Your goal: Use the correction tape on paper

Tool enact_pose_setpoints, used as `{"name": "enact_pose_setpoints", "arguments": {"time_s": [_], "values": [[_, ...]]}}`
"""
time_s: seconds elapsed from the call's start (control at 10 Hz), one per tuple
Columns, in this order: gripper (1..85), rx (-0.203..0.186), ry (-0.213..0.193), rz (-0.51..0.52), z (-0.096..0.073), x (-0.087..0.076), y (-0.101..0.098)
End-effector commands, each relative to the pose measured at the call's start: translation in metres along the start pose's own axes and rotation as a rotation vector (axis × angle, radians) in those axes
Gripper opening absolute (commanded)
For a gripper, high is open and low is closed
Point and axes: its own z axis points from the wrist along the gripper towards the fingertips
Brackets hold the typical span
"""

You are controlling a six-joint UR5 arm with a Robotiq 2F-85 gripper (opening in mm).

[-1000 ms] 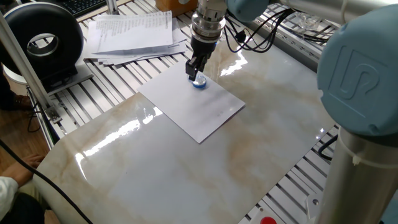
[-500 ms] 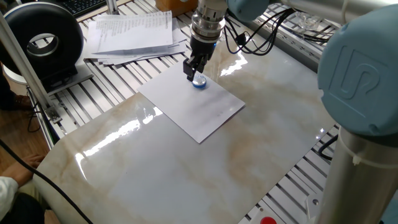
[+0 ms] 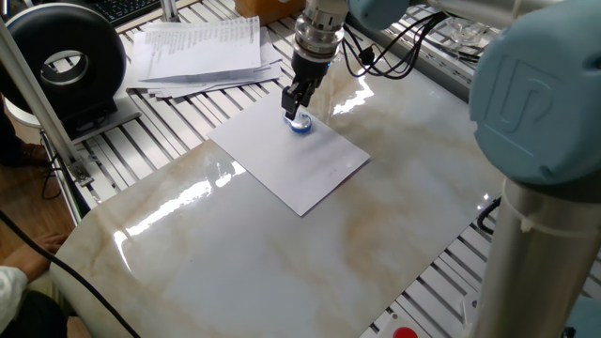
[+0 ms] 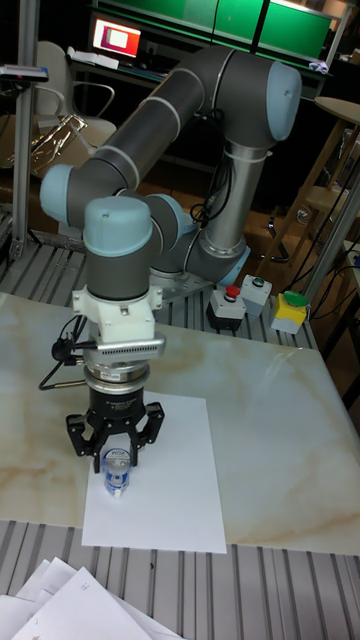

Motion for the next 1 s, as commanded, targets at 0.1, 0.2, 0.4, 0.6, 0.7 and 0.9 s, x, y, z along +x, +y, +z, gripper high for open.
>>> {"name": "enact_pose_setpoints", "arguments": {"time_s": [0.1, 0.2, 0.4, 0.6, 0.7, 0.9], "values": [[53.0, -0.075, -0.019, 0.023, 0.0028, 0.0012, 0.0022], [53.0, -0.087, -0.017, 0.034, 0.0031, 0.0017, 0.0049], [53.0, -0.088, -0.018, 0.026, 0.0056, 0.0035, 0.0023], [53.0, -0.09, -0.018, 0.023, 0.0075, 0.0053, -0.0003], [52.7, -0.092, -0.017, 0.025, 0.008, 0.0059, -0.0004], [52.7, -0.1, -0.02, 0.029, 0.0085, 0.0058, 0.0006]]}}
